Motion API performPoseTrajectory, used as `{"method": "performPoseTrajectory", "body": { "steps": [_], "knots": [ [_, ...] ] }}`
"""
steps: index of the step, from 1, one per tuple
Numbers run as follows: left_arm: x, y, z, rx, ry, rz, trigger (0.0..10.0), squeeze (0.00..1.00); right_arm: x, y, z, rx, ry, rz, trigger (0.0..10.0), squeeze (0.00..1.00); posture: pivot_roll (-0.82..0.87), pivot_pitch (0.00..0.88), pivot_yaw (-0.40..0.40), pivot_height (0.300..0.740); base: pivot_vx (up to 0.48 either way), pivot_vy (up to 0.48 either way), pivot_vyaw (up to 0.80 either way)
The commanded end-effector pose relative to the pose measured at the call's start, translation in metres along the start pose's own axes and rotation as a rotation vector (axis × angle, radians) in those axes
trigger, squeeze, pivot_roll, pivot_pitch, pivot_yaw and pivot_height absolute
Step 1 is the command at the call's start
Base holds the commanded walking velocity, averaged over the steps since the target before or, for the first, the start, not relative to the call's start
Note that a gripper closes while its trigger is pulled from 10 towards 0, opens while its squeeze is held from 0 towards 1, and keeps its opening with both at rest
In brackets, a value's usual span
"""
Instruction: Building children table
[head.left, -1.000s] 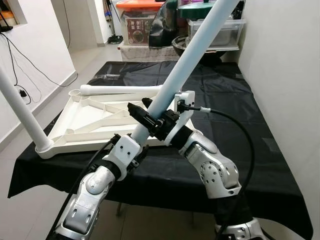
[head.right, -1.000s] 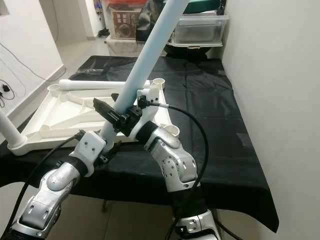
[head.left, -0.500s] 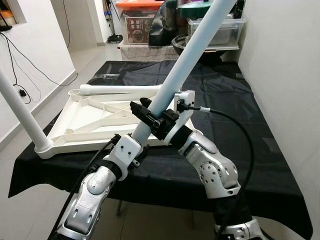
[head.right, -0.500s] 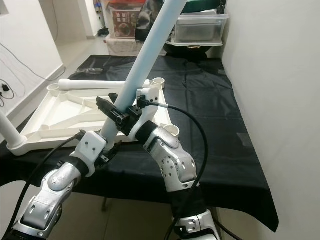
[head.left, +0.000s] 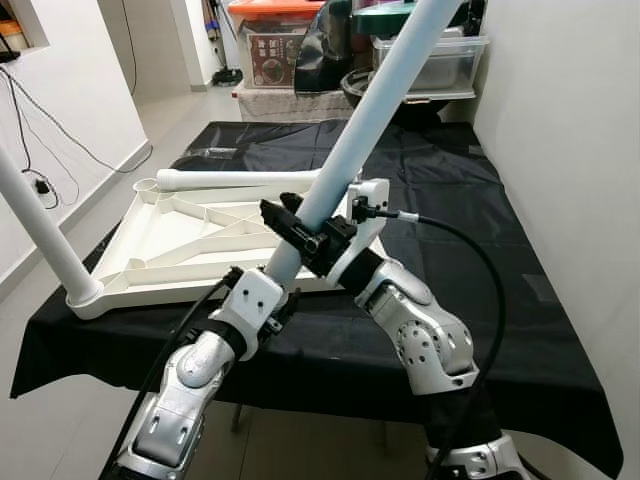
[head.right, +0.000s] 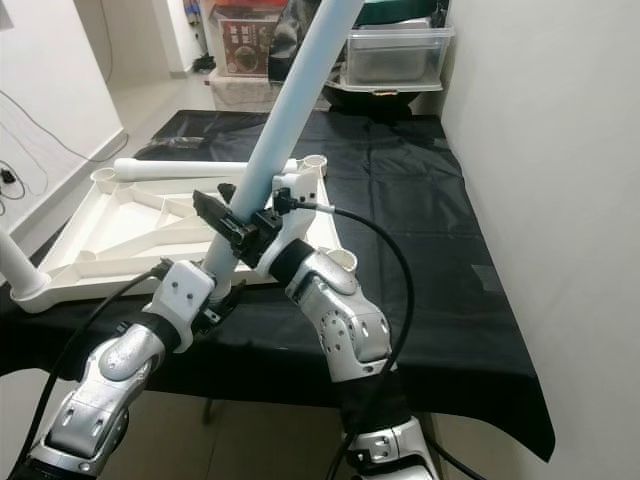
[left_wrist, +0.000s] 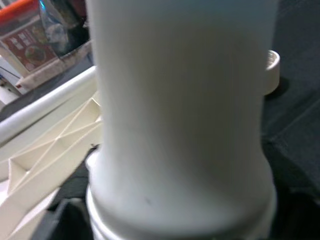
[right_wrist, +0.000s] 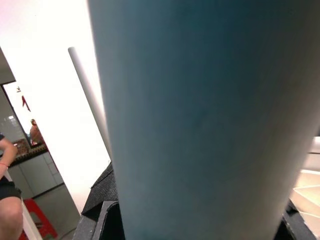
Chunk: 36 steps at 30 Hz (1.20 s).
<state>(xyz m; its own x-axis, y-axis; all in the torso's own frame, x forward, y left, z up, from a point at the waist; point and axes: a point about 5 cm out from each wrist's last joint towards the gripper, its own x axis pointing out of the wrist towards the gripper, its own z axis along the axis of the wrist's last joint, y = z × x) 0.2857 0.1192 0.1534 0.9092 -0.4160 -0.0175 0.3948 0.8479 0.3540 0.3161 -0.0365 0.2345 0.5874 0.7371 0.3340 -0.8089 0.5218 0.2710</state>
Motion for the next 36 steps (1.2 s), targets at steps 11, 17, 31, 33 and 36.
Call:
{"method": "performPoseTrajectory", "body": {
  "steps": [11,17,31,33,36],
  "knots": [
    [-0.012,0.017,-0.017,-0.007,0.078,0.087,10.0,0.0,0.006,-0.013,0.022,-0.056,-0.075,-0.045,0.0,0.0,0.01,0.023,0.032,0.74,0.0,0.0,0.0],
    [-0.032,0.015,-0.024,-0.053,0.105,0.169,10.0,0.0,-0.009,-0.057,0.042,-0.214,-0.126,-0.371,0.0,0.0,0.02,0.026,0.03,0.74,0.0,0.0,0.0],
    [-0.055,0.021,0.003,-0.192,-0.015,0.496,10.0,0.0,-0.028,-0.07,0.03,-0.365,-0.099,-0.521,10.0,0.0,0.02,0.018,0.022,0.74,0.0,0.0,0.0],
    [-0.058,0.024,0.004,-0.192,-0.016,0.518,10.0,0.0,-0.027,-0.071,0.03,-0.378,-0.118,-0.539,10.0,0.0,0.02,0.018,0.022,0.74,0.0,0.0,0.0],
    [-0.058,0.026,0.007,-0.199,-0.027,0.538,10.0,0.0,-0.021,-0.078,0.035,-0.496,-0.152,-0.623,10.0,0.0,0.02,0.017,0.022,0.74,0.0,0.0,0.0]
  ]
}}
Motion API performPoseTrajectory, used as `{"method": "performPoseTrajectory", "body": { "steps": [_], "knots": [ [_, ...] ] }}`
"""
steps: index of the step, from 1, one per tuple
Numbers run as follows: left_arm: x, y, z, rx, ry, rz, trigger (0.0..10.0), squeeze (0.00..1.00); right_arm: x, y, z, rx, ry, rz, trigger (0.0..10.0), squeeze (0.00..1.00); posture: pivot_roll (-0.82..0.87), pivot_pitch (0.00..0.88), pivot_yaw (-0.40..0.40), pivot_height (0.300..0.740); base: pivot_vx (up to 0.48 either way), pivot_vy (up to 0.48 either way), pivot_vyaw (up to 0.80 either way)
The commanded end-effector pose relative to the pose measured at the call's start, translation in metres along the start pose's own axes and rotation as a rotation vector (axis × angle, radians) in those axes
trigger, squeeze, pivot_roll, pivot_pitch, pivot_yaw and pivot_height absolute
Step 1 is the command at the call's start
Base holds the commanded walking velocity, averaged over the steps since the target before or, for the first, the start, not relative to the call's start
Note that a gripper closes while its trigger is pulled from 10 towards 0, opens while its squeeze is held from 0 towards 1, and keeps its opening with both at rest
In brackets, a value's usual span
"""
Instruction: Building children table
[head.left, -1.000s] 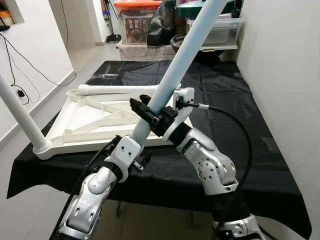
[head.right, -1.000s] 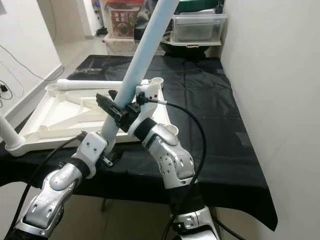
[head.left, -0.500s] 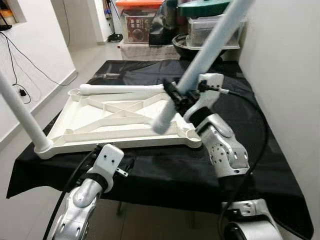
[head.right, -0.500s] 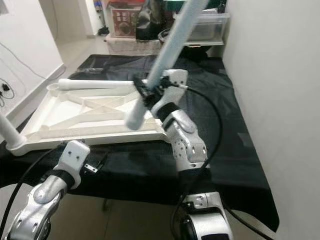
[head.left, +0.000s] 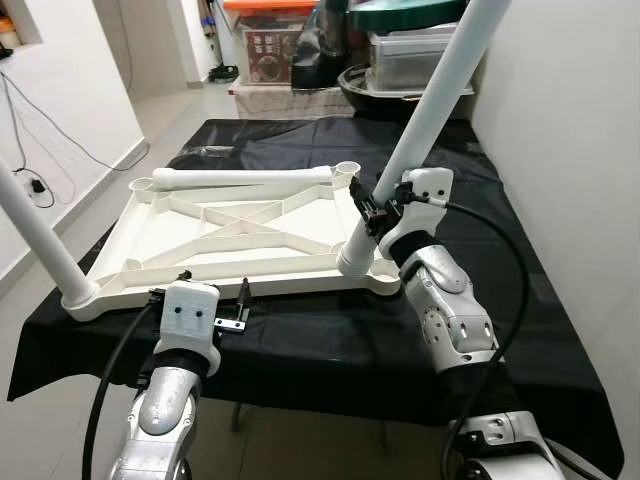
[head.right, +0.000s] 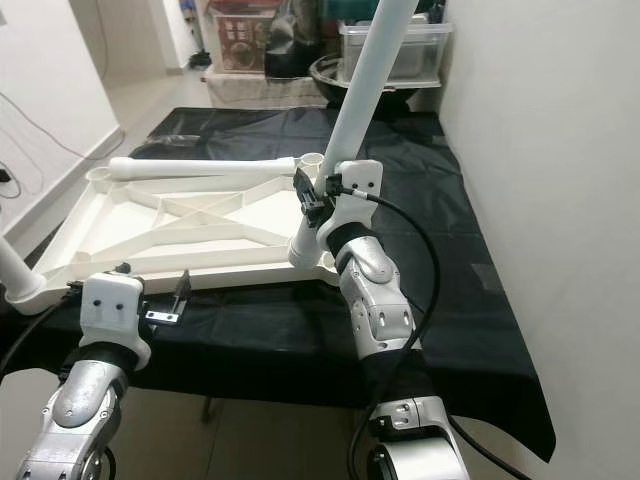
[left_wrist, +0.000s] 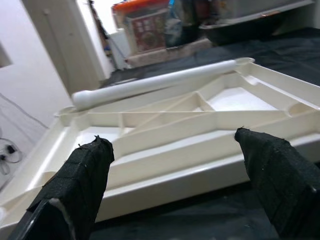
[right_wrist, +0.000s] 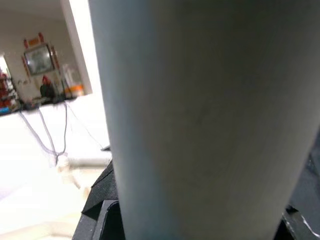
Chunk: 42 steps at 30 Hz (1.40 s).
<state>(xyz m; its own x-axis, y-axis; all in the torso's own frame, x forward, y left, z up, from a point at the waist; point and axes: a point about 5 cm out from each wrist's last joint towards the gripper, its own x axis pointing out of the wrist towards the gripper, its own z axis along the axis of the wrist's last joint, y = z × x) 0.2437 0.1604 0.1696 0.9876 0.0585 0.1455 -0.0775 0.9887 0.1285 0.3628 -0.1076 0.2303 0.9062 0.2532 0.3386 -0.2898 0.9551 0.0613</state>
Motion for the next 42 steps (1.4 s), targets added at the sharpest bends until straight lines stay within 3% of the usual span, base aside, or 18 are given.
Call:
{"method": "performPoseTrajectory", "body": {
  "steps": [1,3,9,11,12,15,16,18,19,21,27,31,35,36,38,39,40,42],
  "knots": [
    [-0.001,0.003,0.0,-0.001,0.008,0.026,10.0,0.0,0.007,-0.001,0.005,-0.055,-0.049,-0.048,10.0,0.0,0.02,0.017,0.022,0.74,0.0,0.0,0.0],
    [-0.001,-0.001,0.004,-0.005,-0.005,0.022,10.0,0.0,0.019,-0.001,0.009,-0.127,-0.083,-0.104,10.0,0.0,0.03,0.025,0.015,0.74,0.0,0.0,0.0],
    [-0.001,-0.007,0.01,-0.001,-0.019,0.009,10.0,0.0,0.033,0.003,0.017,-0.171,-0.115,-0.133,10.0,0.0,0.04,0.04,0.01,0.74,0.0,0.0,0.0],
    [-0.006,-0.013,0.018,-0.002,-0.033,-0.008,10.0,0.0,0.043,0.003,0.021,-0.245,-0.119,-0.167,10.0,0.0,0.06,0.102,0.0,0.74,0.0,0.0,0.0],
    [-0.006,-0.013,0.018,-0.002,-0.033,-0.008,10.0,0.0,0.043,0.003,0.021,-0.245,-0.119,-0.167,10.0,0.0,0.06,0.102,0.0,0.74,0.0,0.0,0.0],
    [-0.014,-0.019,0.025,0.002,-0.041,-0.029,10.0,0.0,0.047,-0.009,0.022,-0.384,-0.108,-0.237,10.0,0.0,0.08,0.162,-0.002,0.74,0.0,0.0,0.0],
    [-0.014,-0.019,0.025,0.002,-0.041,-0.029,10.0,0.0,0.047,-0.009,0.022,-0.384,-0.108,-0.237,10.0,0.0,0.08,0.162,-0.002,0.74,0.0,0.0,0.0],
    [-0.023,-0.025,0.032,-0.002,-0.04,-0.057,10.0,0.0,0.047,-0.023,0.025,-0.541,-0.118,-0.324,10.0,0.0,0.08,0.214,0.004,0.74,0.0,0.0,0.0],
    [-0.023,-0.025,0.032,-0.002,-0.04,-0.057,10.0,0.0,0.047,-0.023,0.025,-0.541,-0.118,-0.324,10.0,0.0,0.08,0.214,0.004,0.74,0.0,0.0,0.0],
    [-0.031,-0.035,0.039,-0.016,-0.039,-0.094,10.0,0.0,0.051,-0.031,0.032,-0.646,-0.134,-0.373,10.0,0.0,0.09,0.276,0.013,0.74,0.0,0.0,0.0],
    [-0.039,-0.046,0.046,0.003,-0.038,-0.15,10.0,0.0,0.058,-0.03,0.036,-0.716,-0.12,-0.361,10.0,0.0,0.1,0.345,0.011,0.74,0.0,0.0,0.0],
    [-0.041,-0.045,0.047,0.01,-0.03,-0.145,10.0,0.0,0.059,-0.028,0.032,-0.693,-0.094,-0.343,10.0,0.0,0.1,0.369,0.002,0.74,0.0,0.0,0.0],
    [-0.042,-0.042,0.05,0.01,-0.017,-0.117,10.0,0.0,0.056,-0.021,0.01,-0.551,0.023,-0.274,10.0,0.0,0.1,0.384,0.001,0.74,0.0,0.0,0.0],
    [-0.042,-0.042,0.05,0.01,-0.017,-0.117,10.0,0.0,0.056,-0.021,0.01,-0.551,0.023,-0.274,10.0,0.0,0.1,0.384,0.001,0.74,0.0,0.0,0.0],
    [-0.041,-0.041,0.05,0.013,-0.009,-0.112,10.0,0.0,0.054,-0.018,0.001,-0.413,0.07,-0.245,10.0,0.0,0.09,0.379,0.001,0.74,0.0,0.0,0.0],
    [-0.041,-0.041,0.05,0.013,-0.009,-0.112,10.0,0.0,0.054,-0.018,0.001,-0.413,0.07,-0.245,10.0,0.0,0.09,0.379,0.001,0.74,0.0,0.0,0.0],
    [-0.039,-0.041,0.048,0.017,-0.002,-0.108,10.0,0.0,0.053,-0.016,-0.005,-0.264,0.105,-0.224,10.0,0.0,0.08,0.372,0.001,0.74,0.0,0.0,0.0],
    [-0.038,-0.042,0.047,0.019,0.002,-0.106,10.0,0.0,0.053,-0.014,-0.007,-0.224,0.116,-0.216,10.0,0.0,0.08,0.366,0.003,0.74,0.0,0.0,0.0]
  ]
}}
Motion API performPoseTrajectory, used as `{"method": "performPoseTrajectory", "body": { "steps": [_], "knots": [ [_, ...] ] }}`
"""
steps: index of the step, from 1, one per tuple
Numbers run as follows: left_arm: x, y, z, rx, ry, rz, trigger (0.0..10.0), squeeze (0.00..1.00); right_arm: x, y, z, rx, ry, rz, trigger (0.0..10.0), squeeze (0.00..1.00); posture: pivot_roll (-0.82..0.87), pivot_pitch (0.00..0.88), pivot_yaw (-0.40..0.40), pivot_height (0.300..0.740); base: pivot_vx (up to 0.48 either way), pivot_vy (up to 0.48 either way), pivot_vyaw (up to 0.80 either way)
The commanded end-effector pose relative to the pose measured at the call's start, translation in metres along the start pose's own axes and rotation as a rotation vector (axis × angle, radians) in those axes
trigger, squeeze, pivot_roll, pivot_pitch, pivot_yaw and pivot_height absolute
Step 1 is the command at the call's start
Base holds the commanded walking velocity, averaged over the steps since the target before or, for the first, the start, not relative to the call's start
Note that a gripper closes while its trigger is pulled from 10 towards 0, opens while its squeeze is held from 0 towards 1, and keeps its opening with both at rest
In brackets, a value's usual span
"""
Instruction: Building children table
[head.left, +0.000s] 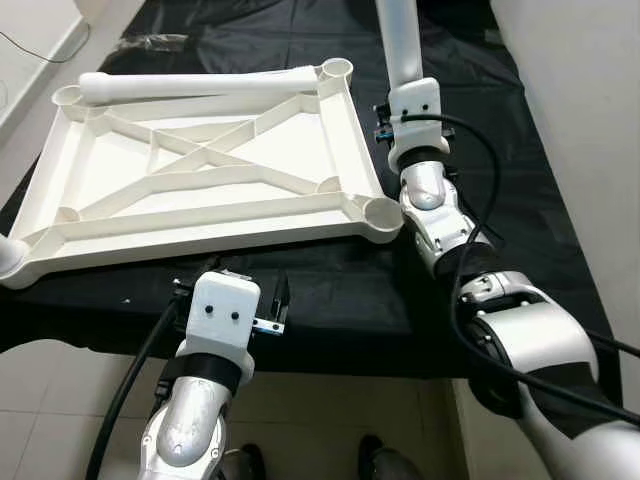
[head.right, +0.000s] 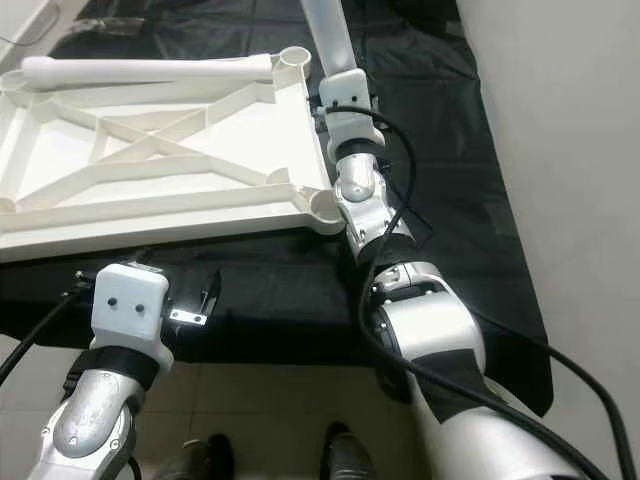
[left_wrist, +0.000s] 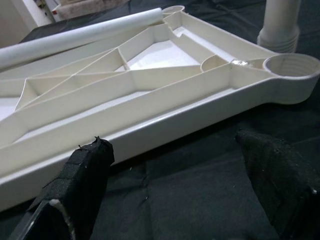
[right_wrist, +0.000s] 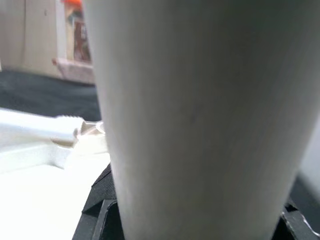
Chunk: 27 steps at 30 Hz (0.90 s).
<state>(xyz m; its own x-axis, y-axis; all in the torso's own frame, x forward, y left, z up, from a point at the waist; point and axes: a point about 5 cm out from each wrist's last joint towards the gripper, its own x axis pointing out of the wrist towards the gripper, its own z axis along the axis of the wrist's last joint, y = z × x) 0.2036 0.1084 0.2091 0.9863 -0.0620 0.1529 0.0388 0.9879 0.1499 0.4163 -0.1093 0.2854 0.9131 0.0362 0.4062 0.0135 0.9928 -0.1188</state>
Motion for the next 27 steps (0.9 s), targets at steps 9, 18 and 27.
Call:
{"method": "performPoseTrajectory", "body": {
  "steps": [9,18,27],
  "knots": [
    [0.006,0.001,-0.01,0.023,0.039,0.012,10.0,0.0,-0.021,0.046,-0.031,0.306,0.235,0.292,10.0,0.0,0.05,0.327,0.005,0.74,0.0,0.0,0.0],
    [0.017,0.007,-0.017,0.062,0.027,0.023,10.0,0.0,-0.057,0.076,-0.025,0.451,0.325,0.442,10.0,0.0,0.02,0.246,-0.007,0.74,0.0,0.0,0.0],
    [0.021,0.013,-0.022,0.084,0.026,0.036,10.0,0.0,-0.061,0.074,-0.027,0.528,0.367,0.458,10.0,0.0,0.01,0.207,-0.016,0.74,0.0,0.0,0.0]
  ]
}}
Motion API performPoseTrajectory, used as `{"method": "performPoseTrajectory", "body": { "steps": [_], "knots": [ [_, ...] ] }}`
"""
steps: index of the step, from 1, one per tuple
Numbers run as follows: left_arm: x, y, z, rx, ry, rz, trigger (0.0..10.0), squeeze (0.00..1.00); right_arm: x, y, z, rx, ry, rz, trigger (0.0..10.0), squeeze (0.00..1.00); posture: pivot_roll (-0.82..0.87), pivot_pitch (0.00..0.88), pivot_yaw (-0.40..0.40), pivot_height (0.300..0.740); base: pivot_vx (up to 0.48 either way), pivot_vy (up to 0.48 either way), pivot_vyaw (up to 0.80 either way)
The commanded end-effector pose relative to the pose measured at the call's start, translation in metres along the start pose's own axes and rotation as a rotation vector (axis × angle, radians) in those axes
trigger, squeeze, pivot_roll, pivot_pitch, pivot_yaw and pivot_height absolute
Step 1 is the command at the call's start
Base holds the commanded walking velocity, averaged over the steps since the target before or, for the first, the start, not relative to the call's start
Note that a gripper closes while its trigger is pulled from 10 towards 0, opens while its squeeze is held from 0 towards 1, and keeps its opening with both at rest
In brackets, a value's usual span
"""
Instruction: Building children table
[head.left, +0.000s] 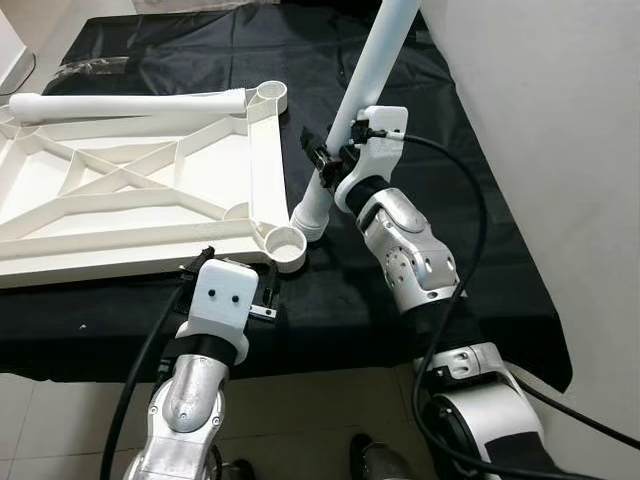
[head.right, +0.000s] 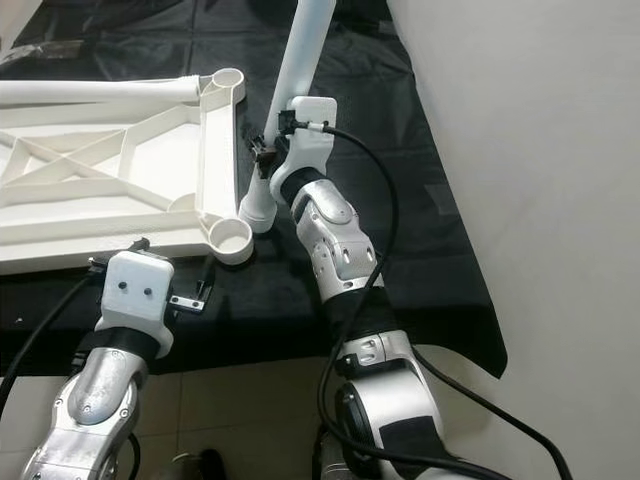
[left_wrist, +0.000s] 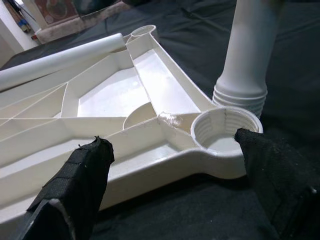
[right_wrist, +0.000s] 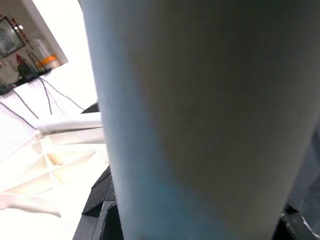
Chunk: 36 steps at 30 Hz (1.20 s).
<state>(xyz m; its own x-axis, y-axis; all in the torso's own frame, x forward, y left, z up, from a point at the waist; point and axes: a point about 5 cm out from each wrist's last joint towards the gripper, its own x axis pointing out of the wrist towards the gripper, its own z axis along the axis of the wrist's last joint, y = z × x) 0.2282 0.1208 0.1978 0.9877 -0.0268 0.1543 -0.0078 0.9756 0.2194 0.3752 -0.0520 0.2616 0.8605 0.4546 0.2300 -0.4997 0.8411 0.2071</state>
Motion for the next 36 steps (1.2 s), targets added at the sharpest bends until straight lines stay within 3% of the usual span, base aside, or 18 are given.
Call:
{"method": "performPoseTrajectory", "body": {
  "steps": [1,3,4,5,6,8,10,12,15,25,28,30,31,32,34,36],
  "knots": [
    [0.001,0.002,-0.007,0.011,0.021,0.004,10.0,0.0,-0.005,0.001,-0.036,0.066,0.158,0.0,10.0,0.0,0.01,0.194,-0.014,0.74,0.0,0.0,0.0],
    [0.001,0.0,-0.009,0.009,0.019,0.0,10.0,0.0,-0.008,-0.012,-0.03,-0.021,0.152,-0.096,10.0,0.0,0.02,0.173,-0.007,0.74,0.0,0.0,0.0],
    [0.001,0.0,-0.009,0.009,0.019,0.0,10.0,0.0,-0.008,-0.012,-0.03,-0.021,0.152,-0.096,10.0,0.0,0.02,0.173,-0.007,0.74,0.0,0.0,0.0],
    [0.001,-0.002,-0.011,0.004,0.019,-0.007,10.0,0.0,-0.01,-0.024,-0.02,-0.068,0.111,-0.186,10.0,0.0,0.02,0.156,0.002,0.74,0.0,0.0,0.0],
    [0.001,-0.002,-0.012,0.002,0.021,-0.01,10.0,0.0,-0.01,-0.028,-0.016,-0.058,0.082,-0.203,10.0,0.0,0.02,0.156,0.002,0.74,0.0,0.0,0.0],
    [0.001,-0.002,-0.012,0.002,0.021,-0.01,10.0,0.0,-0.01,-0.028,-0.016,-0.058,0.082,-0.203,10.0,0.0,0.02,0.156,0.002,0.74,0.0,0.0,0.0],
    [0.0,-0.004,-0.014,-0.003,0.026,-0.019,10.0,0.0,-0.012,-0.037,-0.008,-0.039,0.015,-0.165,10.0,0.0,0.02,0.13,0.016,0.74,0.0,0.0,0.0],
    [0.0,-0.006,-0.015,-0.007,0.027,-0.031,10.0,0.0,-0.018,-0.045,-0.004,-0.097,-0.036,-0.145,10.0,0.0,0.02,0.119,0.024,0.74,0.0,0.0,0.0],
    [0.0,-0.009,-0.015,-0.018,0.026,-0.042,10.0,0.0,-0.021,-0.05,-0.001,-0.101,-0.06,-0.125,10.0,0.0,0.02,0.103,0.031,0.74,0.0,0.0,0.0],
    [-0.004,-0.016,-0.015,-0.036,0.02,-0.07,10.0,0.0,-0.013,-0.061,0.025,-0.079,-0.149,-0.034,10.0,0.0,0.03,0.091,0.036,0.74,0.0,0.0,0.0],
    [-0.01,-0.018,-0.016,-0.045,0.028,-0.075,10.0,0.0,-0.004,-0.063,0.04,-0.068,-0.148,0.095,10.0,0.0,0.04,0.103,0.025,0.74,0.0,0.0,0.0],
    [-0.01,-0.018,-0.016,-0.045,0.028,-0.075,10.0,0.0,-0.004,-0.063,0.04,-0.068,-0.148,0.095,10.0,0.0,0.04,0.103,0.025,0.74,0.0,0.0,0.0],
    [-0.012,-0.018,-0.016,-0.049,0.031,-0.074,10.0,0.0,0.0,-0.059,0.041,-0.062,-0.127,0.173,10.0,0.0,0.04,0.11,0.022,0.74,0.0,0.0,0.0],
    [-0.018,-0.02,-0.013,-0.053,0.03,-0.077,10.0,0.0,0.009,-0.041,0.038,-0.014,-0.071,0.393,10.0,0.0,0.06,0.139,0.008,0.74,0.0,0.0,0.0],
    [-0.018,-0.02,-0.013,-0.053,0.03,-0.077,10.0,0.0,0.009,-0.041,0.038,-0.014,-0.071,0.393,10.0,0.0,0.06,0.139,0.008,0.74,0.0,0.0,0.0],
    [-0.024,-0.023,-0.008,-0.063,0.028,-0.08,10.0,0.0,0.011,-0.026,0.035,0.025,-0.023,0.588,10.0,0.0,0.08,0.184,-0.003,0.74,0.0,0.0,0.0]
  ]
}}
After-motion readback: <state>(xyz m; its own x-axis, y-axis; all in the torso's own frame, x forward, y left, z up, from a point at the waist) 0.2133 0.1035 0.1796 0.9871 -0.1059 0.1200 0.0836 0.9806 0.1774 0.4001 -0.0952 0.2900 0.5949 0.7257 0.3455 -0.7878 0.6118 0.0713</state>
